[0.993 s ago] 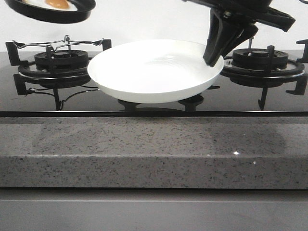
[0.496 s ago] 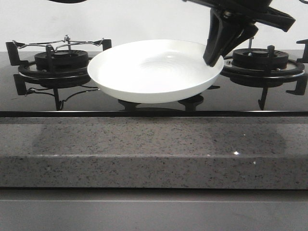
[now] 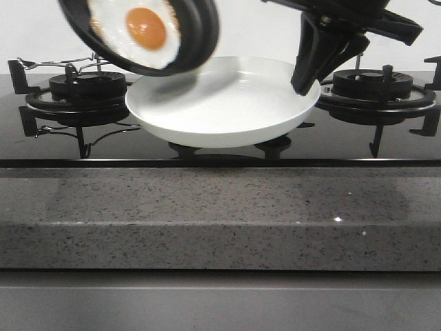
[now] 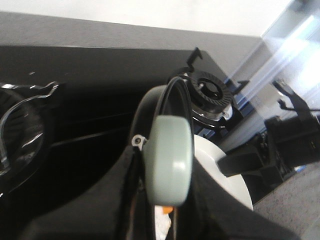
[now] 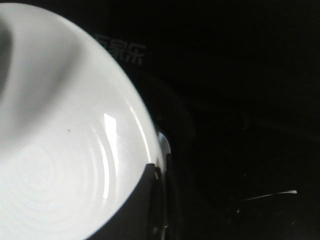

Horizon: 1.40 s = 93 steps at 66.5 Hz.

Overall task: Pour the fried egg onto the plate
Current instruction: 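Tilt the pan over the plate with the left gripper, sliding the egg out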

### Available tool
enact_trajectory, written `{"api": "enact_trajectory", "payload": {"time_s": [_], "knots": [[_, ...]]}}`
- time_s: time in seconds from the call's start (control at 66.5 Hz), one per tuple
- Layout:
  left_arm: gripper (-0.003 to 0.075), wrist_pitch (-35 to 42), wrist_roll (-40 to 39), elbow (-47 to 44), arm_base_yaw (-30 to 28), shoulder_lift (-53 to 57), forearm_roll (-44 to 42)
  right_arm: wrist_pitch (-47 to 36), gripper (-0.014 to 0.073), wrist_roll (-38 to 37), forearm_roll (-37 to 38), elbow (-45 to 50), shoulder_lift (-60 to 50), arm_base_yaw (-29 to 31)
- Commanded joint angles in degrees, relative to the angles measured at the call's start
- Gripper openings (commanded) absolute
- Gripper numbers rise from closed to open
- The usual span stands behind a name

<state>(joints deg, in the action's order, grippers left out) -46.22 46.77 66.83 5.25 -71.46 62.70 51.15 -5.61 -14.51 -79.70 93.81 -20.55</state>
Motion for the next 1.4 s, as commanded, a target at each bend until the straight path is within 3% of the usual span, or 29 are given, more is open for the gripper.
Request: {"api": "enact_trajectory", "payload": {"time_s": [0.0,0.226,0.557,0.692,0.978,1.173,1.384], "knots": [[-0.0020,6.80,3.45,2.96,3.91,1.97,3.13,-2.12,-0.0066,0.03,-0.54,-1.44,-2.27,0.09],[-0.0020,12.60,6.38,5.43,11.39,1.97,-6.09,-2.12,-0.0066,0.03,-0.54,-1.44,-2.27,0.09],[-0.0020,18.31,22.42,6.39,20.20,1.97,-13.75,-2.12,-0.0066,0.03,-0.54,-1.44,-2.27,0.09],[-0.0020,20.55,26.35,6.39,22.12,1.97,-15.91,-2.12,-0.0066,0.03,-0.54,-1.44,-2.27,0.09],[-0.0020,22.70,26.28,6.39,22.36,1.97,-16.54,-2.12,-0.0066,0.03,-0.54,-1.44,-2.27,0.09],[-0.0020,25.16,20.98,6.39,18.09,1.97,-13.38,-2.12,-0.0066,0.03,-0.54,-1.44,-2.27,0.09],[-0.0020,21.84,13.49,6.39,1.60,1.35,2.62,-2.12,-0.0066,0.03,-0.54,-1.44,-2.27,0.09]]}}
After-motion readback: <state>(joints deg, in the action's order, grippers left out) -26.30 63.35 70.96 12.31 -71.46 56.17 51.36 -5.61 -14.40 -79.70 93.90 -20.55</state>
